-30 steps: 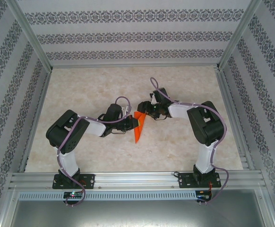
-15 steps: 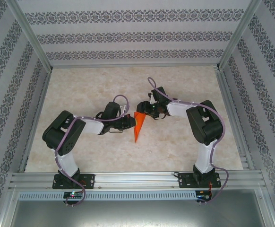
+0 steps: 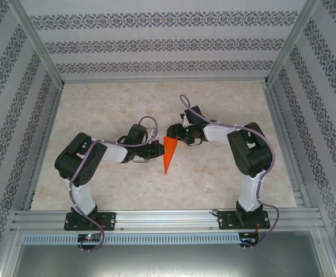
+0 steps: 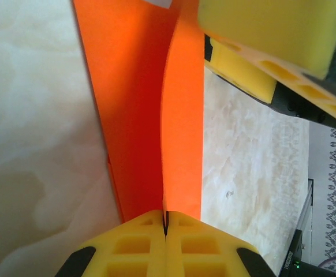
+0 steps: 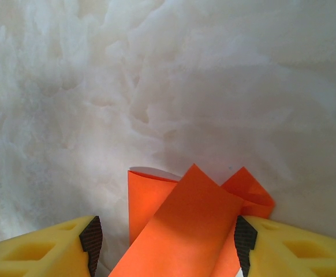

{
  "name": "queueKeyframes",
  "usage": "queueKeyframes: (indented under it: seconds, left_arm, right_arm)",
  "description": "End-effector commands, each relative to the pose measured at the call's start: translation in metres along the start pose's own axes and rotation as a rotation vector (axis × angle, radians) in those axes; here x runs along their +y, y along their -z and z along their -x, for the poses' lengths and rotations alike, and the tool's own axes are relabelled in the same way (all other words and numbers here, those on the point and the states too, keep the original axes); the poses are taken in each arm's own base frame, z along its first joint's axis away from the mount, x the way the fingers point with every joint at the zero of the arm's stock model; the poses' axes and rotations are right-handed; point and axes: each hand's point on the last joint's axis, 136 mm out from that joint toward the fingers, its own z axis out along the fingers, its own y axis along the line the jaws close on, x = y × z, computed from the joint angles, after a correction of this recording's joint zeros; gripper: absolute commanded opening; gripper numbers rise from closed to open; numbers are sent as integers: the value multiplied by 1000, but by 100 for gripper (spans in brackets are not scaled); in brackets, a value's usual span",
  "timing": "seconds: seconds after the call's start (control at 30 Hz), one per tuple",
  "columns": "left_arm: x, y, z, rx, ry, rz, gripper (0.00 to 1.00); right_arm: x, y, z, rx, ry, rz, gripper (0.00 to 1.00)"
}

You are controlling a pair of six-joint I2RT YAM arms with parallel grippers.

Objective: Fold a paper plane with a square sheet of paper (fold left side to right side)
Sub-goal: Fold the wing for the fifth time at the center of the table.

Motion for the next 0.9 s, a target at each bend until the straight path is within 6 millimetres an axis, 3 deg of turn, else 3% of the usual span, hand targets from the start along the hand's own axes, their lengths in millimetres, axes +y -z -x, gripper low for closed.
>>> queueKeyframes:
  seconds: [0.0,0.43,0.87]
  left_arm:
    - [5,-1,6,5,-16,7,1]
    - [14,-5,2,19,-5,16,1]
    - [24,-10,-4,35,7,32,1]
  right_arm:
    - [-21,-13,-27,90,-19,-80,65]
    - [-18,-12,-27,90,-7,-74,65]
    - [8,3,-7,36,31,-10,65]
